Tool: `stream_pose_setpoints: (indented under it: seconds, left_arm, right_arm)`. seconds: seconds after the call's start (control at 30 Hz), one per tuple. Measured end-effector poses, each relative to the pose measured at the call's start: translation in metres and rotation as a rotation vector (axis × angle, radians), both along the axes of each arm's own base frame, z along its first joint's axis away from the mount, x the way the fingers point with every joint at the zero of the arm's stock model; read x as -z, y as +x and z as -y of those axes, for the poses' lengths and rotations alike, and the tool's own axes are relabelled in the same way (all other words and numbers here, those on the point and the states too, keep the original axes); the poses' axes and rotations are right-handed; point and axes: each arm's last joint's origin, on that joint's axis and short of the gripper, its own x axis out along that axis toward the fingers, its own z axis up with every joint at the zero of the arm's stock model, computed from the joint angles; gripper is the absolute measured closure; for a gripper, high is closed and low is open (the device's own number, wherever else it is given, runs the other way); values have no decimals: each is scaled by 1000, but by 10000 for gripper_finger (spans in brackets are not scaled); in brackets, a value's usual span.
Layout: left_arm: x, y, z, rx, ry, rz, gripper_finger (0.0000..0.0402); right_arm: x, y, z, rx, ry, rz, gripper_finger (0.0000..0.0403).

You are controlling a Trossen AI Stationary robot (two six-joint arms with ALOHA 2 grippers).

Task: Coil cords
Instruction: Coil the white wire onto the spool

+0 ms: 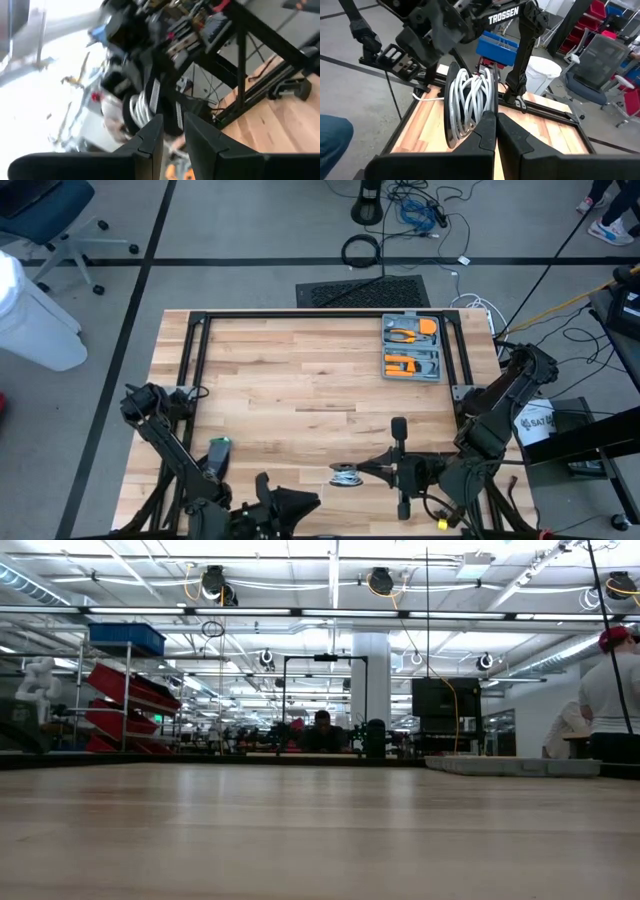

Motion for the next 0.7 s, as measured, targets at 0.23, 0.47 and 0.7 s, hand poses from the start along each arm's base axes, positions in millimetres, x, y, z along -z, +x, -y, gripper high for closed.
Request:
stream_pose_setpoints:
  seconds: [0.23, 0.47, 0.7]
  left_arm:
    - [-4, -1, 7, 34, 186, -80, 318]
    - [-5, 1, -1, -99, 31, -71, 318]
    - [-5, -2, -8, -296, -162, -31, 318]
  right_arm:
    - [0, 1, -2, -63, 43, -12, 403]
    - [1, 5, 4, -32, 36, -21, 403]
    - [14, 11, 21, 139, -1, -97, 403]
